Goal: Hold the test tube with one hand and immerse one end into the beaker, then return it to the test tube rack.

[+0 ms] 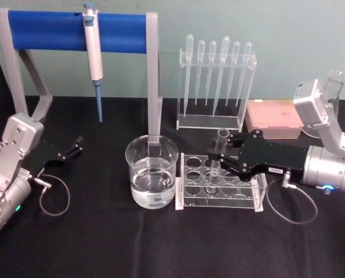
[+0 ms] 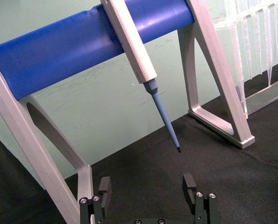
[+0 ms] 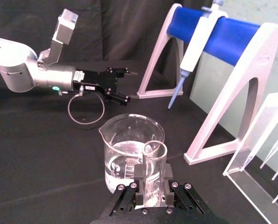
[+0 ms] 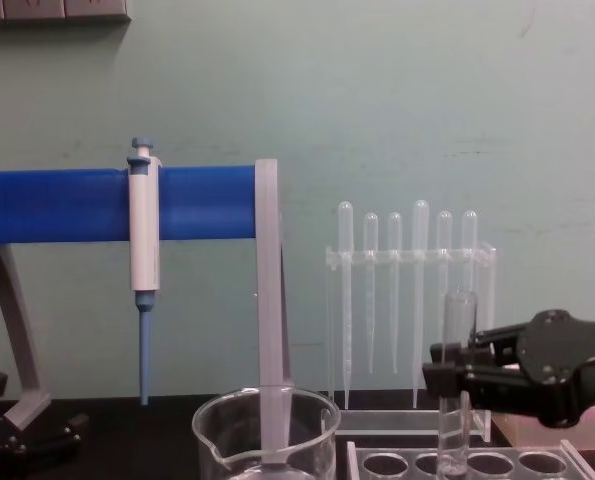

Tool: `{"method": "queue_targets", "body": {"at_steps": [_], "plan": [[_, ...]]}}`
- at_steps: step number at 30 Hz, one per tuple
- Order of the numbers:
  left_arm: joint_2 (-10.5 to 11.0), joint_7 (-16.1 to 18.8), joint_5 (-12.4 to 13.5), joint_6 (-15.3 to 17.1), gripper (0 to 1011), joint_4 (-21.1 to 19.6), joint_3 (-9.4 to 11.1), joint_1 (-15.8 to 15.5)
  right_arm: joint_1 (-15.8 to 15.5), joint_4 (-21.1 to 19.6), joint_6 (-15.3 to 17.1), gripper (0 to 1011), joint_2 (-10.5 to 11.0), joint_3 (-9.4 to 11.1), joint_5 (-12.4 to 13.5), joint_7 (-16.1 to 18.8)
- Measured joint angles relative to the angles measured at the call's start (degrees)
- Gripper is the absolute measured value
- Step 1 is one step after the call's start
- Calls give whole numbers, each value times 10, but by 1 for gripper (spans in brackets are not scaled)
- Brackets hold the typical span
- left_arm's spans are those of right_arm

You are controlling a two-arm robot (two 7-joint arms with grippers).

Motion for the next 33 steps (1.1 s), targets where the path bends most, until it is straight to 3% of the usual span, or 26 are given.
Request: {"method": "queue_targets", "body": {"at_steps": [17, 27, 33], "plan": [[0, 0, 0, 0, 1000, 0, 0, 0, -1, 8, 5, 243, -5, -2, 0, 0], [0, 0, 0, 0, 1000, 0, 0, 0, -1, 6, 4, 564, -4, -1, 0, 0], [0, 0, 0, 0, 1000, 0, 0, 0, -10, -24, -10, 741, 2, 12, 0, -8]]}}
